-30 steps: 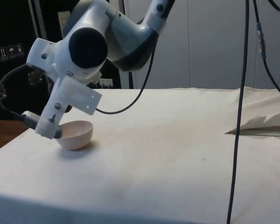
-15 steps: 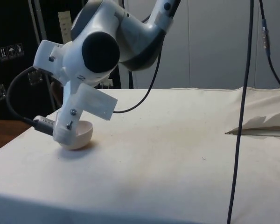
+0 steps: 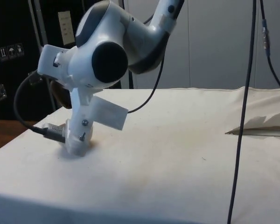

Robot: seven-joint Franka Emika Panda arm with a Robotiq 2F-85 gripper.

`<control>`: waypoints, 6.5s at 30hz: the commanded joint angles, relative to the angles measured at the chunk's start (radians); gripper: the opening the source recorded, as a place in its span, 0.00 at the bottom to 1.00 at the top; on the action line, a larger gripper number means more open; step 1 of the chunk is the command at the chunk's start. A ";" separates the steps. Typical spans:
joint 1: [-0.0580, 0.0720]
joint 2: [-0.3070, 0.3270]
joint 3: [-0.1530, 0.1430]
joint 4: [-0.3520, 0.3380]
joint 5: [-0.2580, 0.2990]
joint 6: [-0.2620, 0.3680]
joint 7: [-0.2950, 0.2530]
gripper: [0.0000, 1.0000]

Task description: Pour the coffee beans from the cup into the bowl.

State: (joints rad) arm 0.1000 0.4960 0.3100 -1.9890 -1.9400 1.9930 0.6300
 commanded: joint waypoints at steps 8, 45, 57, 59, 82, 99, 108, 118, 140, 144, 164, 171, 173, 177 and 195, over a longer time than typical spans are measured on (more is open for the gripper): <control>0.004 0.018 0.020 -0.007 -0.055 -0.068 0.004 0.00; 0.003 0.054 0.060 -0.073 -0.249 -0.291 -0.001 0.00; 0.004 0.057 0.064 -0.100 -0.308 -0.347 -0.005 0.00; 0.000 0.057 0.067 -0.101 -0.308 -0.351 -0.003 0.00; -0.001 0.005 0.083 -0.138 -0.367 -0.371 -0.010 0.00; -0.017 -0.002 0.091 -0.126 -0.342 -0.358 0.004 0.00; -0.034 -0.037 0.088 -0.133 -0.314 -0.329 0.013 0.00; -0.057 -0.076 0.087 -0.141 -0.278 -0.289 0.020 0.00; -0.091 -0.125 0.043 -0.150 -0.242 -0.186 0.084 0.00; -0.106 -0.149 0.035 -0.162 -0.224 -0.133 0.098 0.00; -0.118 -0.208 -0.026 -0.197 -0.154 -0.008 0.103 0.00; -0.120 -0.220 -0.048 -0.209 -0.127 0.034 0.094 0.00; -0.121 -0.223 -0.054 -0.212 -0.118 0.045 0.089 0.00; -0.113 -0.221 -0.064 -0.213 -0.116 0.039 0.095 0.00; -0.123 -0.246 -0.111 -0.235 -0.001 0.164 0.024 0.00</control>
State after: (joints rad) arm -0.0160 0.2580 0.2000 -2.2180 -1.9530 2.1340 0.6670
